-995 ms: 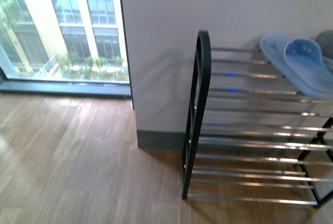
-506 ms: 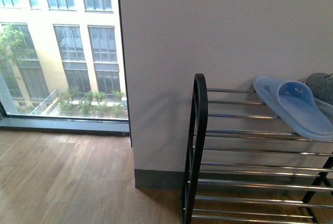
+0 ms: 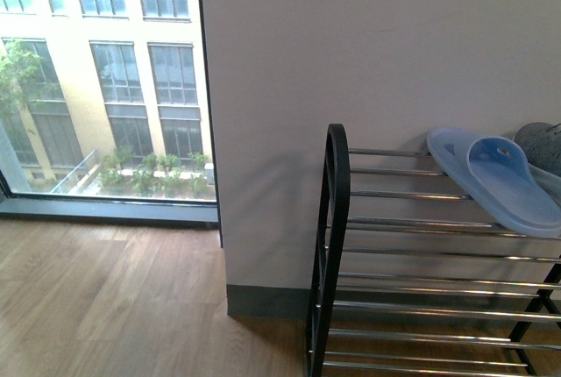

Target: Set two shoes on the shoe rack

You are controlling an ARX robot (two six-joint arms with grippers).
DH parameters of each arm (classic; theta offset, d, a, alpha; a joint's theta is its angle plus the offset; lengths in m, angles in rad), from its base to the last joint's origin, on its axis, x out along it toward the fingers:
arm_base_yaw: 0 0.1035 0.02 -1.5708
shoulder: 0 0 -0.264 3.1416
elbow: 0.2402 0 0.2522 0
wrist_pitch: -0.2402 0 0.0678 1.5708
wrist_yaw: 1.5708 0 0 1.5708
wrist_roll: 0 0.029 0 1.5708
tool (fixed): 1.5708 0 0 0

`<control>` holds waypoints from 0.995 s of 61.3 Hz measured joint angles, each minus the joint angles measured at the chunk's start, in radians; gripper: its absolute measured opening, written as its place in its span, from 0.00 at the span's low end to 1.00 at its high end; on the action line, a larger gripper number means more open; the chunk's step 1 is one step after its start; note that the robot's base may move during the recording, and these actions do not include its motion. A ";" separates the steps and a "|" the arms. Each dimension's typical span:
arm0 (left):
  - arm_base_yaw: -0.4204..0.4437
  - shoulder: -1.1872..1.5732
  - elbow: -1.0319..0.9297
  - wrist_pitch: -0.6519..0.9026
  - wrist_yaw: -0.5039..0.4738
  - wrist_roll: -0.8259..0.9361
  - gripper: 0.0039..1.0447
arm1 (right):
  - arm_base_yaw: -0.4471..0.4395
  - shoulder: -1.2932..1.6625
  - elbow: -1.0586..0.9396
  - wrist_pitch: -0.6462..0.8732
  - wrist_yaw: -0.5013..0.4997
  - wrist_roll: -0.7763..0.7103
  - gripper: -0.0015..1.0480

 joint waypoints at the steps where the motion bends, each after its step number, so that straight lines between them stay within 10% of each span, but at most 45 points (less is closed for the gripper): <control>1: 0.000 0.000 0.000 0.000 0.000 0.000 0.02 | 0.000 -0.004 0.000 -0.003 0.004 0.000 0.02; 61: 0.000 0.000 0.000 0.000 0.000 0.000 0.02 | 0.002 -0.439 -0.001 -0.417 0.005 0.000 0.02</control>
